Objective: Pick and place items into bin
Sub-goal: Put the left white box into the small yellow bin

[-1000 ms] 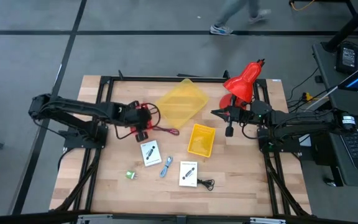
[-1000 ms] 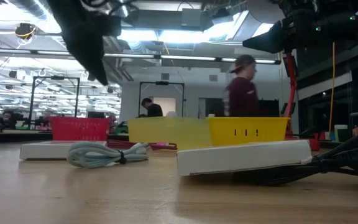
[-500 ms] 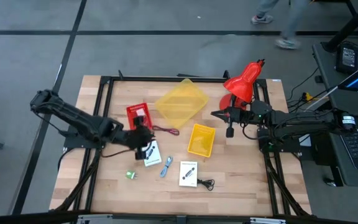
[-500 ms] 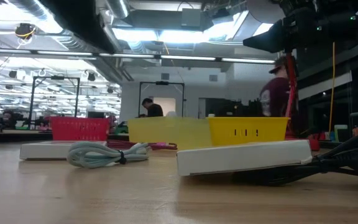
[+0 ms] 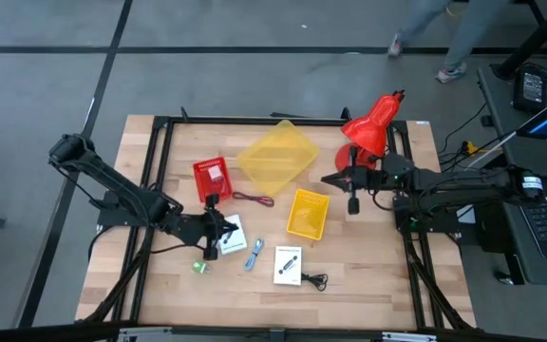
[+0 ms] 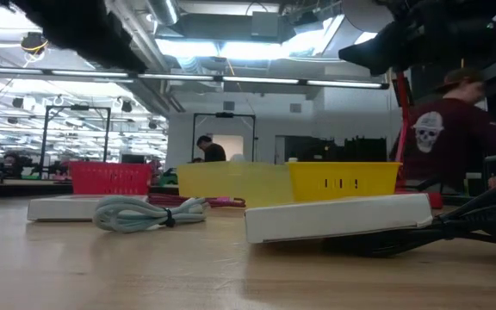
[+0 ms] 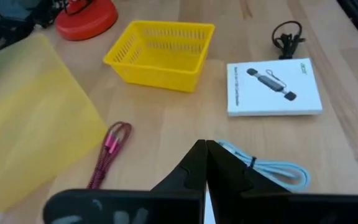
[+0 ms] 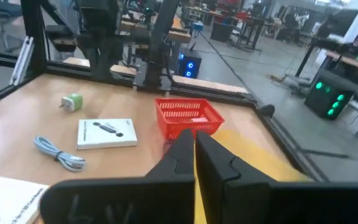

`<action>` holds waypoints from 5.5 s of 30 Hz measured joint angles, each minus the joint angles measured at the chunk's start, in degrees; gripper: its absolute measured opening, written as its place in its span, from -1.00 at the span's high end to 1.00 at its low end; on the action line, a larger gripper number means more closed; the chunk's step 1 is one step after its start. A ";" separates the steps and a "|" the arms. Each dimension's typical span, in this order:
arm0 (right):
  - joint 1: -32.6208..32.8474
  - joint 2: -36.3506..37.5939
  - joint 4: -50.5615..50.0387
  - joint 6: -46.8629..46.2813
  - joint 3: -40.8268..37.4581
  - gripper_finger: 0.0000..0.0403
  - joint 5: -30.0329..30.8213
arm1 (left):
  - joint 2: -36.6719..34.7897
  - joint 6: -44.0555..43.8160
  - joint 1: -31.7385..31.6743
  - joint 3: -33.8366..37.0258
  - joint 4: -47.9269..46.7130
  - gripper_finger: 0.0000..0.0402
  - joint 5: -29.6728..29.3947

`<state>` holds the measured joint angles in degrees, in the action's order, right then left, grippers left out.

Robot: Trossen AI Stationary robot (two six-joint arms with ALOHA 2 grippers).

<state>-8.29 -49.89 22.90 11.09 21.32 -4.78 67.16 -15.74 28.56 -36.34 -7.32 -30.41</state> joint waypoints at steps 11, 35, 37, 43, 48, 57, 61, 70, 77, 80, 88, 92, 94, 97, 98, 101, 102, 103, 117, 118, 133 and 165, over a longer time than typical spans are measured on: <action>7.77 -14.96 11.31 -4.15 0.47 1.00 0.17 | 0.00 8.47 -0.02 9.61 20.38 0.99 2.89; 21.63 -51.19 -10.66 -11.28 39.36 1.00 12.72 | -5.60 -2.96 12.23 9.75 8.22 0.99 -7.31; 21.69 -52.88 -11.46 -12.62 41.63 1.00 12.74 | -5.60 -5.71 13.23 9.75 6.31 0.99 -7.30; 21.67 -56.77 -14.04 -14.06 47.42 1.00 12.78 | -5.60 -11.89 15.02 9.75 2.64 0.99 -4.78; 21.64 -59.01 -19.06 -13.96 51.76 1.00 12.76 | -5.60 -19.64 15.28 9.75 -5.39 0.99 -2.52; 18.57 -59.80 -21.96 -20.97 54.60 1.00 5.08 | -5.57 -22.57 13.40 9.75 -10.99 0.99 -1.72; 17.02 -59.80 -22.12 -24.35 54.60 1.00 3.67 | -5.15 -22.55 12.22 9.75 -12.65 0.99 -2.06; 16.06 -59.80 -22.14 -24.29 54.60 1.00 3.58 | -1.18 -22.06 8.98 9.75 -10.92 0.99 2.36; 16.06 -59.80 -22.06 -23.48 54.60 1.00 3.60 | 1.84 -21.76 6.01 9.75 -9.85 0.99 4.90; 16.06 -59.80 -22.00 -22.59 54.58 1.00 3.58 | 2.70 -20.48 5.34 9.75 -8.29 0.99 5.27; 15.97 -59.80 -21.99 -22.38 54.55 1.00 3.61 | 5.19 -19.08 4.87 9.75 -5.50 0.99 7.94; 15.97 -59.80 -21.97 -21.98 54.55 1.00 3.61 | 6.62 -19.10 4.68 9.75 -4.88 0.99 7.98; 15.97 -59.80 -21.98 -21.79 54.53 1.00 3.61 | 7.21 -19.07 4.46 9.75 -4.45 0.99 7.91; 15.97 -59.80 -21.97 -21.29 54.53 1.00 3.61 | 7.83 -19.07 3.86 9.75 -4.41 0.99 7.91; 15.97 -59.80 -21.97 -21.29 54.53 1.00 3.61 | 7.91 -19.07 3.70 9.75 -4.45 0.99 7.91; 15.95 -59.80 -21.97 -21.23 54.53 1.00 3.61 | 7.91 -19.06 3.13 9.75 -4.52 0.99 7.96; 15.95 -59.80 -21.97 -21.19 54.53 1.00 3.61 | 7.90 -19.07 2.96 9.75 -4.78 0.99 8.02; 15.95 -59.80 -21.97 -21.16 54.53 1.00 3.61 | 7.89 -19.07 2.81 9.75 -4.92 0.99 8.08; 15.95 -59.80 -21.99 -22.96 54.53 1.00 3.63 | 7.87 -19.39 2.29 9.73 -5.26 0.99 10.05; 15.95 -59.80 -21.98 -23.25 54.53 1.00 3.62 | 7.86 -19.44 2.29 9.73 -5.26 0.99 10.05; 15.95 -59.80 -22.01 -24.53 54.51 1.00 3.63 | 6.88 -19.46 2.29 9.73 -5.56 0.99 11.08; 15.95 -59.80 -22.01 -24.26 54.51 1.00 3.63 | 4.90 -19.52 2.29 9.73 -7.92 0.99 11.02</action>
<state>7.66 -109.69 0.89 -13.17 75.83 -1.14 72.05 -35.26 30.85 -26.61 -15.25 -19.40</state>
